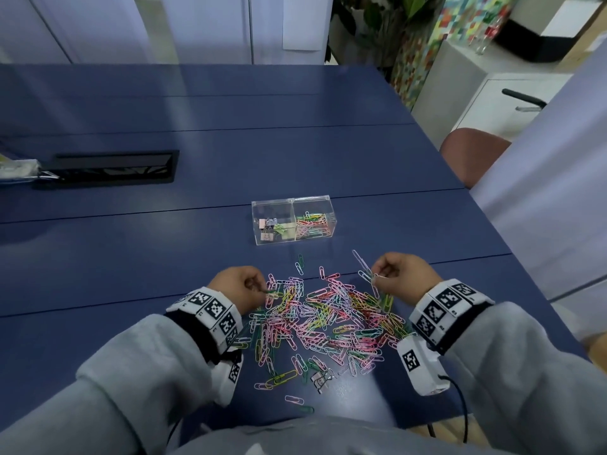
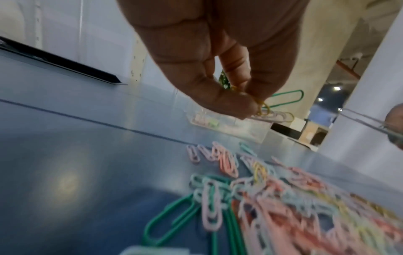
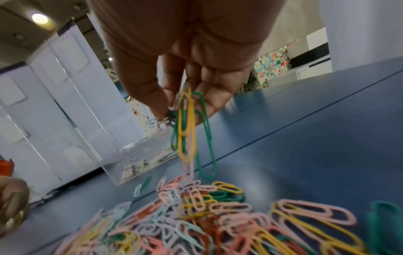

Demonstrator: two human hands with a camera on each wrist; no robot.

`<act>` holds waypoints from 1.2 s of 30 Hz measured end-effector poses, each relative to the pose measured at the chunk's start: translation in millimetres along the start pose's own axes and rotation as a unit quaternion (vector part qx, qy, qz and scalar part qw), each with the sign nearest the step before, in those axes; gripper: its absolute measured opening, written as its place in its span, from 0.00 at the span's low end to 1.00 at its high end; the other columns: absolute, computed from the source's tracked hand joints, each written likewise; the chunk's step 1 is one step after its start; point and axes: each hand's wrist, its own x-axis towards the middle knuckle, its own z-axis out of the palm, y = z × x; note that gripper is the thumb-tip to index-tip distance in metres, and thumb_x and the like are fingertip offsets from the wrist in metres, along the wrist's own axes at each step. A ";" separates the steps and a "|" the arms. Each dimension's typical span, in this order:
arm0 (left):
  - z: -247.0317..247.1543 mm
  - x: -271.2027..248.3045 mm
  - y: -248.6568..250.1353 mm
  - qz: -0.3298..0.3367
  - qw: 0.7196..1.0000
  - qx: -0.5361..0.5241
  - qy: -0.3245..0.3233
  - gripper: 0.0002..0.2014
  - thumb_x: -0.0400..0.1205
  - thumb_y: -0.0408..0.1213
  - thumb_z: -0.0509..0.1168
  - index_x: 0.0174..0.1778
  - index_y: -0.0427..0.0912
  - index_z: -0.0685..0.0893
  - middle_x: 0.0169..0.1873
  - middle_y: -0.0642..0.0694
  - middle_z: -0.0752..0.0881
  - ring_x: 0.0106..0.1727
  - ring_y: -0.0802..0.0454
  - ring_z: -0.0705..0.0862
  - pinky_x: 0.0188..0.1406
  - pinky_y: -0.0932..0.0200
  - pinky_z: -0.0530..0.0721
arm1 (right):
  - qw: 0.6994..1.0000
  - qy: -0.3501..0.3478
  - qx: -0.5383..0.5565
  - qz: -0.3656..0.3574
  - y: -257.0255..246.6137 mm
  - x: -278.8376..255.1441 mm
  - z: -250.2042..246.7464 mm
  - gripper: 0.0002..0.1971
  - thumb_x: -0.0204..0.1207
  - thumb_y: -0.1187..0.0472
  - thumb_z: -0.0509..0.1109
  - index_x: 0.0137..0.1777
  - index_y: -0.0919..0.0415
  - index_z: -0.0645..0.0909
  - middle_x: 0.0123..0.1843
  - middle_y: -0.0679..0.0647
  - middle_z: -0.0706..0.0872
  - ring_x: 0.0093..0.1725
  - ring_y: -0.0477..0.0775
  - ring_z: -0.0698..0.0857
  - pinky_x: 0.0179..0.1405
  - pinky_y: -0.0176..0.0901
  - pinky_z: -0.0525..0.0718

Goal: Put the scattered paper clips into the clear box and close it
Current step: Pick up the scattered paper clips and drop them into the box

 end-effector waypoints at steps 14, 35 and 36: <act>-32.2 -6.6 6.4 0.002 0.987 -0.137 0.085 0.14 0.73 0.24 0.69 0.29 0.48 0.80 0.13 0.56 0.81 0.17 0.66 0.79 0.30 0.67 0.80 | 0.973 0.095 0.180 -0.108 -73.9 94.4 5.1 0.13 0.68 0.71 0.73 0.32 0.51 0.80 0.32 0.53 0.83 0.35 0.53 0.82 0.43 0.47 0.84; -31.1 109.9 101.2 0.066 0.989 -0.022 0.134 0.12 0.75 0.32 0.67 0.29 0.52 0.77 0.28 0.57 0.79 0.35 0.54 0.80 0.42 0.61 0.81 | 0.982 0.052 -0.040 -0.178 -57.0 99.7 -10.3 0.10 0.74 0.66 0.68 0.53 0.60 0.86 0.53 0.53 0.86 0.51 0.47 0.82 0.58 0.37 0.77; -28.5 116.0 104.1 0.065 0.990 -0.007 0.125 0.09 0.76 0.32 0.67 0.33 0.51 0.80 0.31 0.55 0.82 0.38 0.52 0.82 0.44 0.60 0.81 | 0.982 0.060 -0.037 -0.175 -50.6 92.3 -14.1 0.09 0.74 0.66 0.68 0.52 0.60 0.86 0.52 0.53 0.86 0.50 0.46 0.82 0.59 0.38 0.78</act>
